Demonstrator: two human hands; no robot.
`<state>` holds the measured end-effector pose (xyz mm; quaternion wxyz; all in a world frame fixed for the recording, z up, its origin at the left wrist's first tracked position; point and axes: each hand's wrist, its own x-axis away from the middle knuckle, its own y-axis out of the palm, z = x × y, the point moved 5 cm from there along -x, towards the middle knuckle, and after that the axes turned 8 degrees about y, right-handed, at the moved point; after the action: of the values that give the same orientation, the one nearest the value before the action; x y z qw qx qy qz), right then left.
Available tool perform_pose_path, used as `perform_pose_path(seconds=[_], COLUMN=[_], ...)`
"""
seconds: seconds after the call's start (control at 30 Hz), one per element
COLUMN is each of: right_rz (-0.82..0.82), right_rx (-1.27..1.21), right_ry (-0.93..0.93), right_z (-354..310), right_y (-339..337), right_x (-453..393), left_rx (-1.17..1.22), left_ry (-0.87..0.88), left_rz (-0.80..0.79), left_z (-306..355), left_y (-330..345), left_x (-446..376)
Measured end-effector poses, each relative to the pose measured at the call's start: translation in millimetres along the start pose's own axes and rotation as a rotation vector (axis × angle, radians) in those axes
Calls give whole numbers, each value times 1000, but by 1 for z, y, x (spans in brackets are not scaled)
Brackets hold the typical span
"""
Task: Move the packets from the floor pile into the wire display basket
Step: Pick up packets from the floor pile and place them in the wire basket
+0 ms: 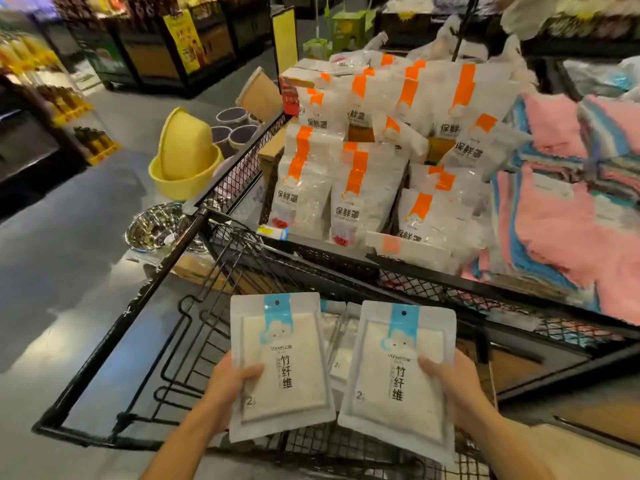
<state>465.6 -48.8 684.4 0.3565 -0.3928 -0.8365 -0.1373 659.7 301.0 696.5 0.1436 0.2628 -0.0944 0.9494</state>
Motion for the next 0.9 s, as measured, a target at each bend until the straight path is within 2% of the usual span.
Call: perform_pose_path(seconds=[0.2, 0.57, 0.73, 0.9], right_rz=[53, 177, 233, 331], right_rx=[82, 355, 447, 554], right_ry=[84, 164, 176, 168], right_z=[15, 30, 40, 49], right_y=[26, 75, 82, 91], right_x=[-43, -131, -163, -166], left_rx=[-156, -266, -308, -542], left_ry=[-28, -126, -96, 23], left_rz=[-36, -176, -255, -201], left_z=[-12, -51, -71, -75], left_y=[15, 33, 44, 51], left_x=[-58, -194, -233, -245])
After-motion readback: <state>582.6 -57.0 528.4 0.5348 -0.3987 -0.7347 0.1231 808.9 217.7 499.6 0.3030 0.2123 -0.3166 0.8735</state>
